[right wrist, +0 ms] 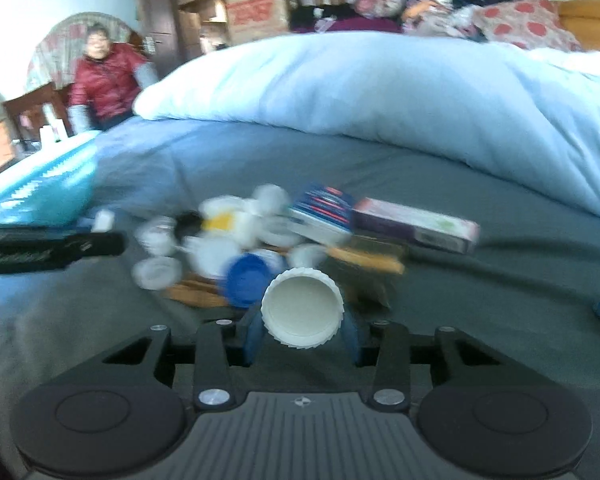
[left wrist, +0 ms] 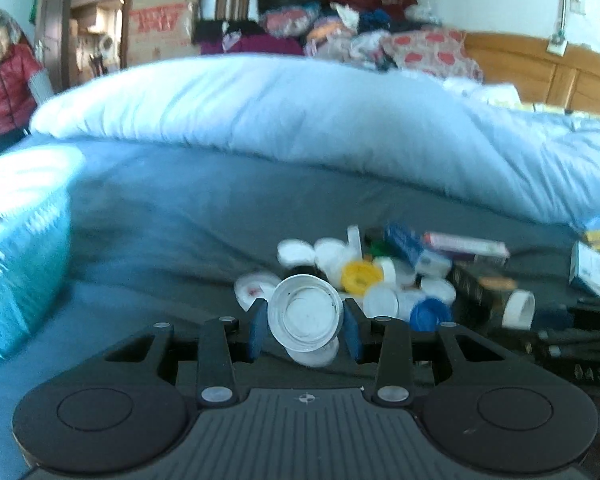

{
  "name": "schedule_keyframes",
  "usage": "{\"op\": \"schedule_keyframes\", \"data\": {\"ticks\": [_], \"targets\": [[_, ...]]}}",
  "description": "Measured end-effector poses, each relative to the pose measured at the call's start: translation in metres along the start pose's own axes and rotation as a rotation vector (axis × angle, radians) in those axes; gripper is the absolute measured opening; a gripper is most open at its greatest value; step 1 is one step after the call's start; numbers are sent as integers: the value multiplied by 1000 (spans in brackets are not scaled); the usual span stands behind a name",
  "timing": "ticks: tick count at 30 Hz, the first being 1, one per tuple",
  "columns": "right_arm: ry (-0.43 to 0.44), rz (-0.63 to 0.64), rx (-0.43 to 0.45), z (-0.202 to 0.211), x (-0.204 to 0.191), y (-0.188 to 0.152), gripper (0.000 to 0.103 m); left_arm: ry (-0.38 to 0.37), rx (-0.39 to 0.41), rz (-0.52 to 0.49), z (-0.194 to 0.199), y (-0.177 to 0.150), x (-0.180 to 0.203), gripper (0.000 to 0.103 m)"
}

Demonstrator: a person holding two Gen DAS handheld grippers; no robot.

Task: Organize objects
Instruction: 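Grasp a clear cap with the left tool while the right tool grasps a ridged white cap, then carry both caps over the blue basket and open both tools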

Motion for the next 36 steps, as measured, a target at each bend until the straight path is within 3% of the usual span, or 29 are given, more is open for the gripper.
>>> {"op": "schedule_keyframes", "data": {"ticks": [6, 11, 15, 19, 26, 36], "targets": [[125, 89, 76, 14, -73, 58, 43, 165, 83, 5, 36, 50, -52, 40], [236, 231, 120, 5, -147, 128, 43, 299, 115, 105, 61, 95, -137, 40], [325, 341, 130, -11, -212, 181, 44, 382, 138, 184, 78, 118, -204, 40], [386, 420, 86, -42, -277, 220, 44, 434, 146, 235, 88, 131, -253, 40], [449, 430, -2, -101, -353, 250, 44, 458, 123, 295, 88, 124, -307, 40], [447, 432, -63, -153, -382, 249, 43, 460, 70, 320, 64, 103, -336, 40]]}}
Point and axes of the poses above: each gripper's, at about its wrist camera, not at the fingertips, and z roughly against the way its jaws point, x to its right, y to its top, the point moved 10 cm from there along -z, roughly the way its jaws point, and after that the axes turned 13 degrees about y, right-handed, at the moved point
